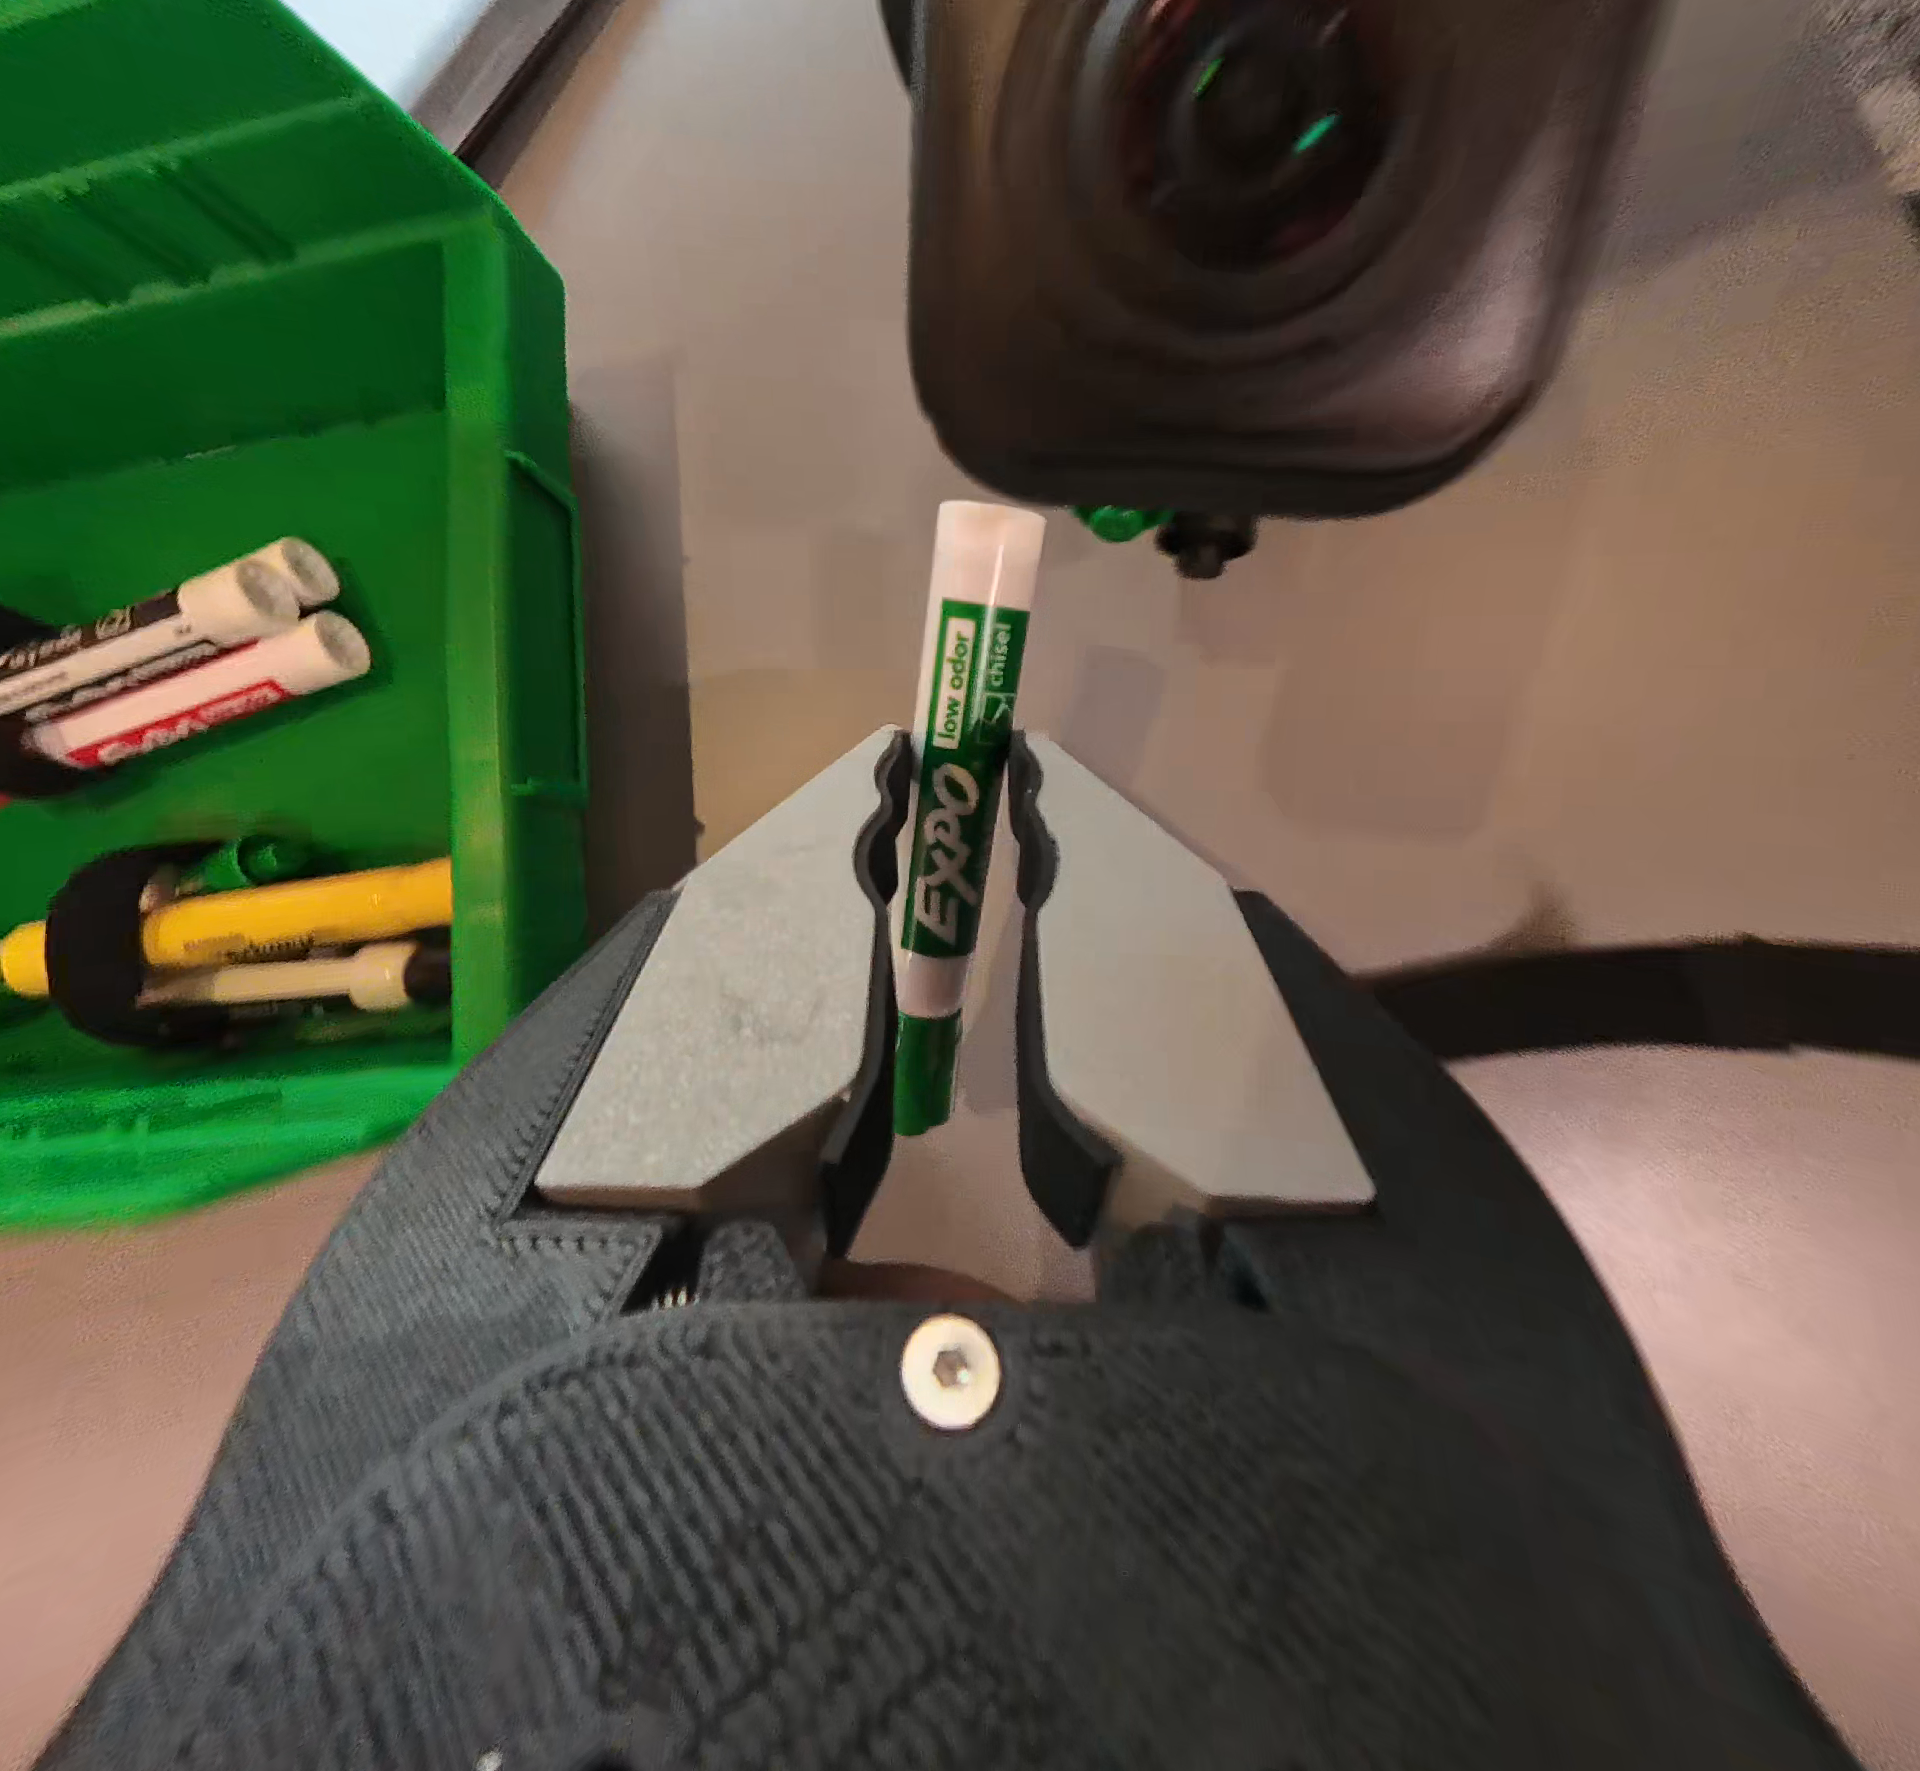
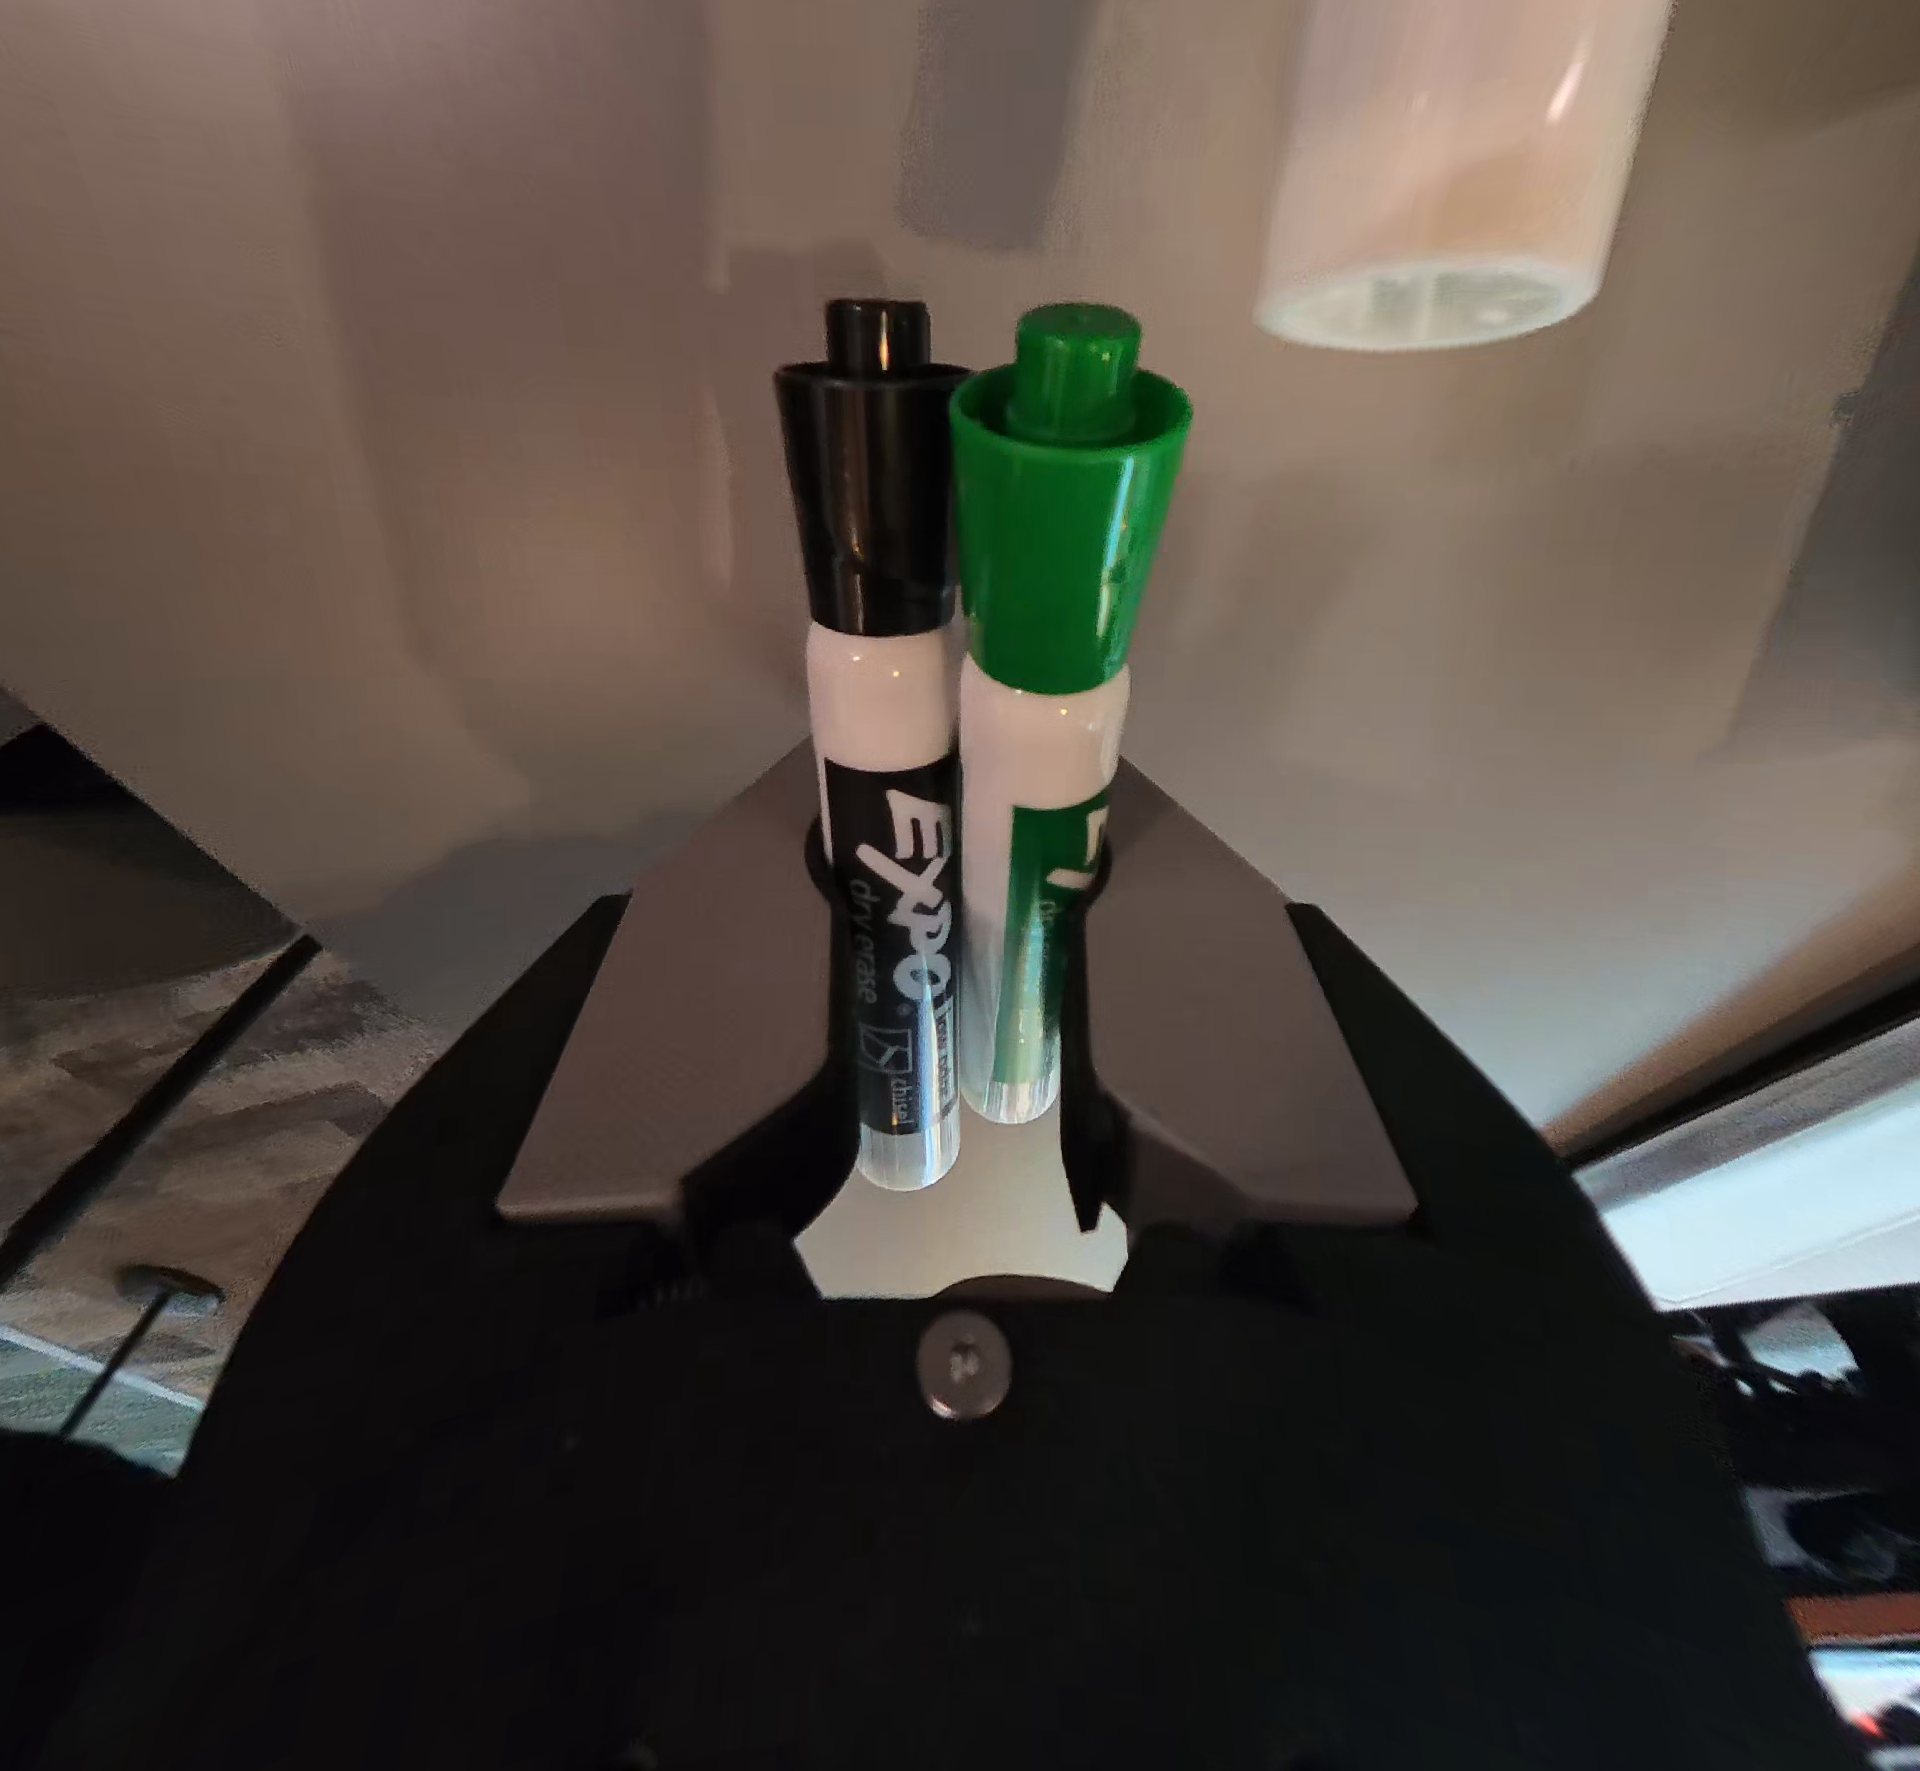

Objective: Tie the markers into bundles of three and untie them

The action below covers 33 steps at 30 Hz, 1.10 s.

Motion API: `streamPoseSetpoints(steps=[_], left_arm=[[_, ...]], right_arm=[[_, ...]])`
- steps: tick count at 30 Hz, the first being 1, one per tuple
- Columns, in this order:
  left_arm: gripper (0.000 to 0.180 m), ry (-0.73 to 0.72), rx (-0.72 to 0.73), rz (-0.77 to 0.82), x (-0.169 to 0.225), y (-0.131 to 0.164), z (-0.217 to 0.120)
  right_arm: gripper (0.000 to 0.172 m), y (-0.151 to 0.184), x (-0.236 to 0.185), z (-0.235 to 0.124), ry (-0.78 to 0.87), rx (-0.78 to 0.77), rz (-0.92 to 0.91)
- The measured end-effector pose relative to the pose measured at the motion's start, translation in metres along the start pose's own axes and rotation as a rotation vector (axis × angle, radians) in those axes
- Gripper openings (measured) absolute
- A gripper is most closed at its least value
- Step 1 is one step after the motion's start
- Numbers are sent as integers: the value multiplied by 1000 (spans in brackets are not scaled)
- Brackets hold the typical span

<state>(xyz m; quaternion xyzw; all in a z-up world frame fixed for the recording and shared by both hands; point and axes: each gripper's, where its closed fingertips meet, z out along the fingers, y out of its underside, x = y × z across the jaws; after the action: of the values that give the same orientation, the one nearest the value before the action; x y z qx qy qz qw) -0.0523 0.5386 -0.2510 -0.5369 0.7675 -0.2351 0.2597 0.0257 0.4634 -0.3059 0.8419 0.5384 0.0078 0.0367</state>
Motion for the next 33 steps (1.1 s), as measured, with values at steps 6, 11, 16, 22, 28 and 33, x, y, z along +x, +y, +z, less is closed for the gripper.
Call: streamPoseSetpoints(steps=[6, 11, 16, 22, 28, 33], left_arm=[[16, 29, 95, -46, 17, 11, -44], [16, 107, 172, -107, 29, 10, -49], [16, 115, 150, -125, 28, 14, -39], [16, 95, 99, -88, 28, 17, -37], [15, 89, 15, -105, 20, 47, -47], [15, 54, -54, -127, 10, 74, -48]], right_arm=[[37, -40, -3, -3, -13, 6, -40], [36, -68, 1, -5, 1, 24, -63], [37, -77, 3, -5, 12, -8, -75], [37, -76, 3, -5, 6, -21, -76], [36, -77, 3, -5, -2, -3, -69], [37, -77, 3, -5, -4, 14, -58]])
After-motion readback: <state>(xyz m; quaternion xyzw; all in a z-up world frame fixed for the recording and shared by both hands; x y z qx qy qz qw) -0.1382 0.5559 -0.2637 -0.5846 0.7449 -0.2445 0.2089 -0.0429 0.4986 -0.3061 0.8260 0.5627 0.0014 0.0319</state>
